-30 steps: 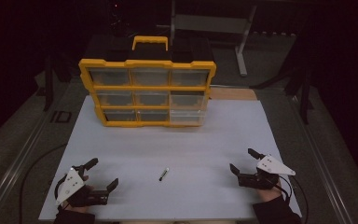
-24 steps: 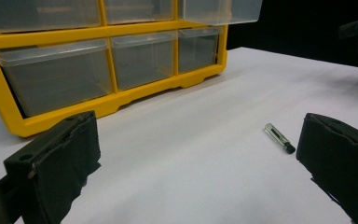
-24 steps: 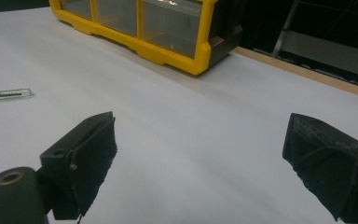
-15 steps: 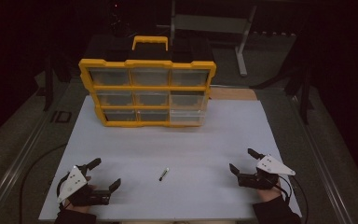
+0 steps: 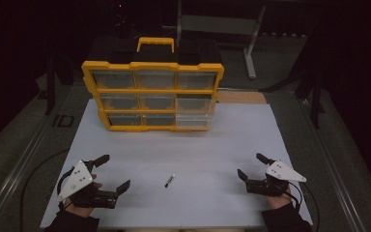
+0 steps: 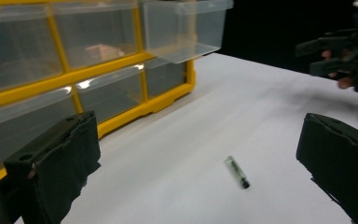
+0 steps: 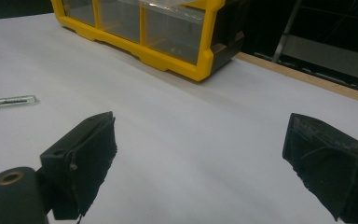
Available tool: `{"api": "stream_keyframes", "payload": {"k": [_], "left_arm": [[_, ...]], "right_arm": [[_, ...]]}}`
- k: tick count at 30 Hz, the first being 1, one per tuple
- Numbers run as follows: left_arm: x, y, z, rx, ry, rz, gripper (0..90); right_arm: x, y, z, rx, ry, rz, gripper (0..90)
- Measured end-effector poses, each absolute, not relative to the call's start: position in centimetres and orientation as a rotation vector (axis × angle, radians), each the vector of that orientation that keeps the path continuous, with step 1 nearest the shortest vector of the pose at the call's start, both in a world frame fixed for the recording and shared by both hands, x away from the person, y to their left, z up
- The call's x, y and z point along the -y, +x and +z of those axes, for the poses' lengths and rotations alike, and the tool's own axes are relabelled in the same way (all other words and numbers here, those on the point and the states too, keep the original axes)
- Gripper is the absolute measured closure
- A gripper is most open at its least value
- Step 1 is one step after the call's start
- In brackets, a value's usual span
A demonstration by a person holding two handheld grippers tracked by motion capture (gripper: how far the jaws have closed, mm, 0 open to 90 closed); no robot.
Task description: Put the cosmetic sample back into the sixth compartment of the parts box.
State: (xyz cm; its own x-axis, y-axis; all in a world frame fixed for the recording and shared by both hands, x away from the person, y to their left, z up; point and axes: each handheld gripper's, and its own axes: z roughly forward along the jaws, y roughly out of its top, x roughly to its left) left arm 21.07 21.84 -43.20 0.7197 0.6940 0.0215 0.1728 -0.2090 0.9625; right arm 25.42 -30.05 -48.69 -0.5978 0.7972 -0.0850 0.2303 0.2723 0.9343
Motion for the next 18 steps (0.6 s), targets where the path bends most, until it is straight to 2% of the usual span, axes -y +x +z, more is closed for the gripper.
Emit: {"api": "stream_keyframes", "payload": {"k": [18], "left_arm": [[-17.7, 22.3, -38.5, -0.703, 1.776, 0.541, 0.0]], "right_arm": [[30.0, 25.4, -48.5, -1.980, 0.918, 1.338, 9.4]]}}
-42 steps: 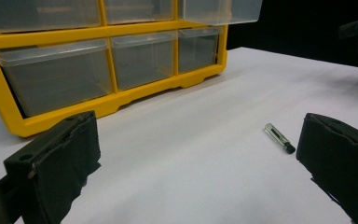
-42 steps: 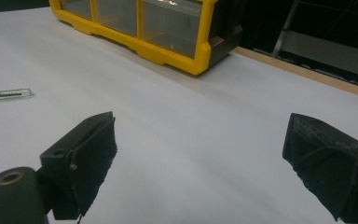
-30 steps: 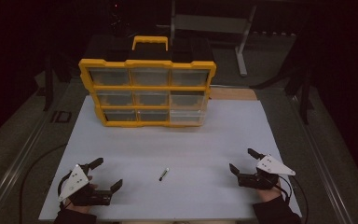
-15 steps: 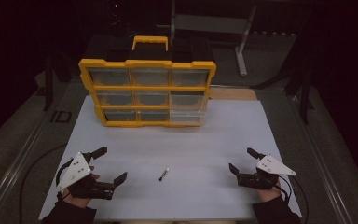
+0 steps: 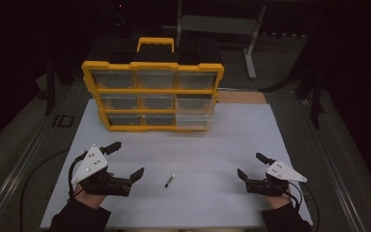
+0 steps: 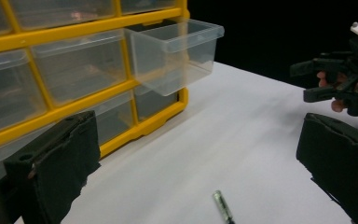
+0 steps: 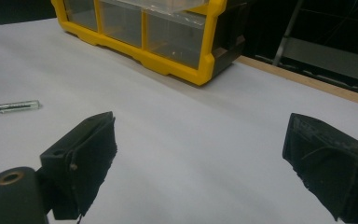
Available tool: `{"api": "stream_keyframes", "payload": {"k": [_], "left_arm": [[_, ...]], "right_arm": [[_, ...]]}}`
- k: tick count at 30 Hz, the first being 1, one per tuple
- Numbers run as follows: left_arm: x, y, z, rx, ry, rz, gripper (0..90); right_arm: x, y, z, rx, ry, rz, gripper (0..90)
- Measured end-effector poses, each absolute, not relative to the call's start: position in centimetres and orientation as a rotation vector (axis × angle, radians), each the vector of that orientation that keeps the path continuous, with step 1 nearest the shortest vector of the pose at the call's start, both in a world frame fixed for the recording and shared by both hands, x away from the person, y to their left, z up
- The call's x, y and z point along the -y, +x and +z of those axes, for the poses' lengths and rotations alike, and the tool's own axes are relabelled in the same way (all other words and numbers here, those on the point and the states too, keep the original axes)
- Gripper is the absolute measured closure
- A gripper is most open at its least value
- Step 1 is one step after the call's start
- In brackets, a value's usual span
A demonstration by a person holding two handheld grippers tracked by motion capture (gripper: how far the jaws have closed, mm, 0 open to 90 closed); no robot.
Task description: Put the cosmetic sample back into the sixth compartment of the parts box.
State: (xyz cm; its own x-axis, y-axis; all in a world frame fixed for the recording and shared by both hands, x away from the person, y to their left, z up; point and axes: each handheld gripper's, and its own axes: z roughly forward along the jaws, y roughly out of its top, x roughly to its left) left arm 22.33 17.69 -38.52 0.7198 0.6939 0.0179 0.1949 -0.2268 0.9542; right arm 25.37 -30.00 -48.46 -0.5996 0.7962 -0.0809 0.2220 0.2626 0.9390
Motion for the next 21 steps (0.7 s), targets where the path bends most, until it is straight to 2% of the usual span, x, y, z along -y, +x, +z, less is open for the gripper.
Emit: {"api": "stream_keyframes", "payload": {"k": [11, 21], "left_arm": [[-14.3, 22.4, -37.9, -0.644, 1.784, 0.516, 0.0], [-11.6, 23.0, -40.0, -0.696, 1.803, 0.522, 0.0]], "right_arm": [[30.0, 25.4, -48.5, -1.980, 0.921, 1.344, 9.4], [29.8, 25.4, -48.5, -1.982, 0.921, 1.348, 9.4]]}}
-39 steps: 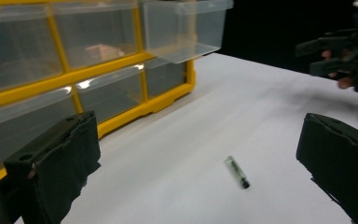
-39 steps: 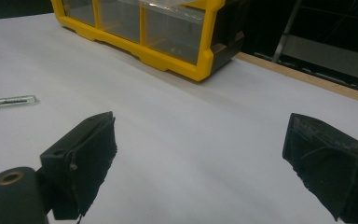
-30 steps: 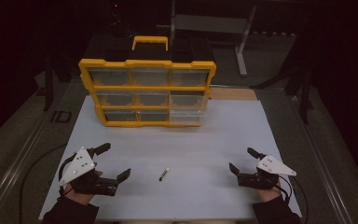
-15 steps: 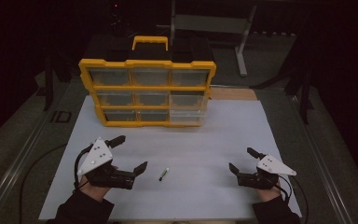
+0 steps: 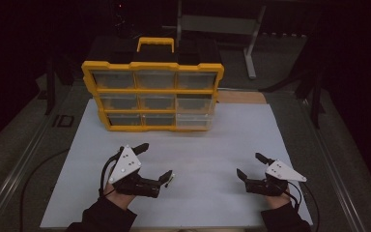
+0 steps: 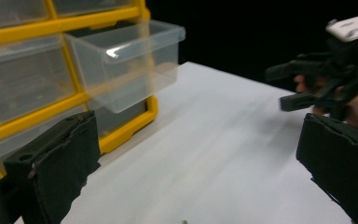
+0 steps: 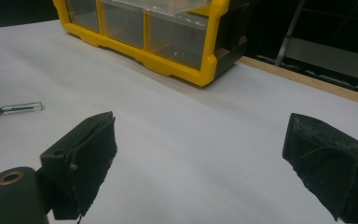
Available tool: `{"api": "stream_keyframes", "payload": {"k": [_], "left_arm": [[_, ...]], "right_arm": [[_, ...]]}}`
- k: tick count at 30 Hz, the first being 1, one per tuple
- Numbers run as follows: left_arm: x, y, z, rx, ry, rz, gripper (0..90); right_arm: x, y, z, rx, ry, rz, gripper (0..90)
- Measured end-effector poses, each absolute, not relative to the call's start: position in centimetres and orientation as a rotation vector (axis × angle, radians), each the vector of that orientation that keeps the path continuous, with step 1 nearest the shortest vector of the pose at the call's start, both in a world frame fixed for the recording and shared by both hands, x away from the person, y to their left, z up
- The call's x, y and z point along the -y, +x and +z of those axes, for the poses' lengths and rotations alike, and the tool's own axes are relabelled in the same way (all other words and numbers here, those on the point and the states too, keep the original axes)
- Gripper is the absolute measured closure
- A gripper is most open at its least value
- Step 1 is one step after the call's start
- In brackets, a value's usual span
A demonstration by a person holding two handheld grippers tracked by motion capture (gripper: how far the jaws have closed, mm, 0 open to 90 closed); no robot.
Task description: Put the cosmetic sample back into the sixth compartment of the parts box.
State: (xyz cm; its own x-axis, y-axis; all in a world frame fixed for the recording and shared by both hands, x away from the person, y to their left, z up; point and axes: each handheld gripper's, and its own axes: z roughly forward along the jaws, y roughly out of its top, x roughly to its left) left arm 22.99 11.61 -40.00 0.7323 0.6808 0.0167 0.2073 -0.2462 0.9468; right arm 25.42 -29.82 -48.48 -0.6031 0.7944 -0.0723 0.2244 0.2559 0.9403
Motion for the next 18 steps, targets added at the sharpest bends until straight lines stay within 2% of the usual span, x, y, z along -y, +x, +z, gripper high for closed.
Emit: {"api": "stream_keyframes", "payload": {"k": [7, 18], "left_arm": [[-10.9, 23.5, -41.7, -0.741, 1.816, 0.540, 0.0], [-10.1, 24.4, -43.8, -0.820, 1.884, 0.477, 0.0]], "right_arm": [[29.9, 25.4, -48.4, -1.980, 0.923, 1.353, 9.4], [29.9, 25.4, -48.4, -1.980, 0.920, 1.355, 9.4]]}}
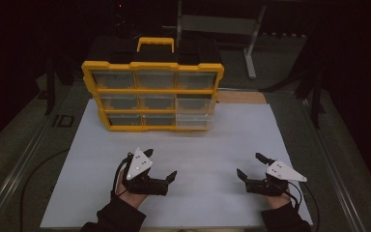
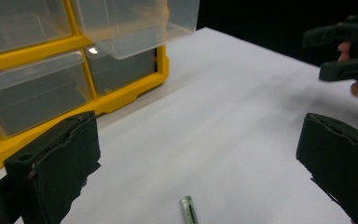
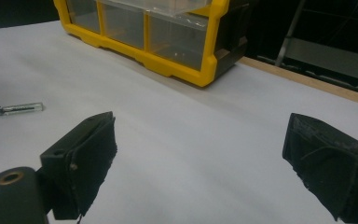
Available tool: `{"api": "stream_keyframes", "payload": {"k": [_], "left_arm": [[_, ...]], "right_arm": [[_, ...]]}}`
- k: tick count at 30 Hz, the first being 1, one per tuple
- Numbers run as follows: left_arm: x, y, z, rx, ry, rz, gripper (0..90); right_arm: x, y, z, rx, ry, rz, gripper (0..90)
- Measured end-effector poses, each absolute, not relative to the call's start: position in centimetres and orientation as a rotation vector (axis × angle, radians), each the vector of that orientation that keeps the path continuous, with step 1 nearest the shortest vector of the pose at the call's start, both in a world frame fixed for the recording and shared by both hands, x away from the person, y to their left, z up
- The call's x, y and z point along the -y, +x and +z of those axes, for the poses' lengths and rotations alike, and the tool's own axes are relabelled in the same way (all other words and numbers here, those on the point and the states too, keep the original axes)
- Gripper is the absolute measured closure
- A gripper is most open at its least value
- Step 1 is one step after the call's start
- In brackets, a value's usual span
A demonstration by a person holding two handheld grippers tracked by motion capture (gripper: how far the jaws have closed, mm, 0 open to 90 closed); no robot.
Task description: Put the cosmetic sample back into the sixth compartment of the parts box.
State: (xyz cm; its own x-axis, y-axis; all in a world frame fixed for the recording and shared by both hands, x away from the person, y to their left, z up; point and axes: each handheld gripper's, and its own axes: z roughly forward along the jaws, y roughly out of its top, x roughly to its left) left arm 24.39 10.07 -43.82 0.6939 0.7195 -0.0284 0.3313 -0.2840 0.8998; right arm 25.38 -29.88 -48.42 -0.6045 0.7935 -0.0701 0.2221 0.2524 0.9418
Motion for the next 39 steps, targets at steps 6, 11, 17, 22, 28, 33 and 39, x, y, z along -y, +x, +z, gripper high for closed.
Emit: {"api": "stream_keyframes", "payload": {"k": [6, 11, 17, 22, 28, 33, 39], "left_arm": [[-9.6, 24.8, -44.8, -0.833, 1.930, 0.435, 0.0], [-9.2, 25.3, -45.8, -0.862, 1.945, 0.398, 0.0], [-9.0, 25.7, -46.8, -0.880, 1.962, 0.368, 0.0], [-9.1, 26.2, -47.8, -0.920, 1.973, 0.348, 0.0], [-8.9, 26.5, -48.6, -0.920, 2.022, 0.350, 0.7], [-8.6, 26.6, -49.1, -0.937, 2.055, 0.353, 3.4], [-8.6, 26.8, -49.5, -0.944, 2.092, 0.322, 6.7]], "right_arm": [[29.9, 25.4, -48.5, -1.981, 0.916, 1.354, 9.4], [29.9, 25.4, -48.5, -1.986, 0.919, 1.355, 9.4], [29.9, 25.4, -48.5, -1.989, 0.921, 1.354, 9.4], [29.9, 25.4, -48.6, -1.992, 0.917, 1.351, 9.4], [29.8, 25.4, -48.6, -1.997, 0.915, 1.348, 9.4], [29.8, 25.4, -48.7, -1.999, 0.916, 1.346, 9.4], [29.8, 25.4, -48.7, -2.002, 0.918, 1.343, 9.4]]}}
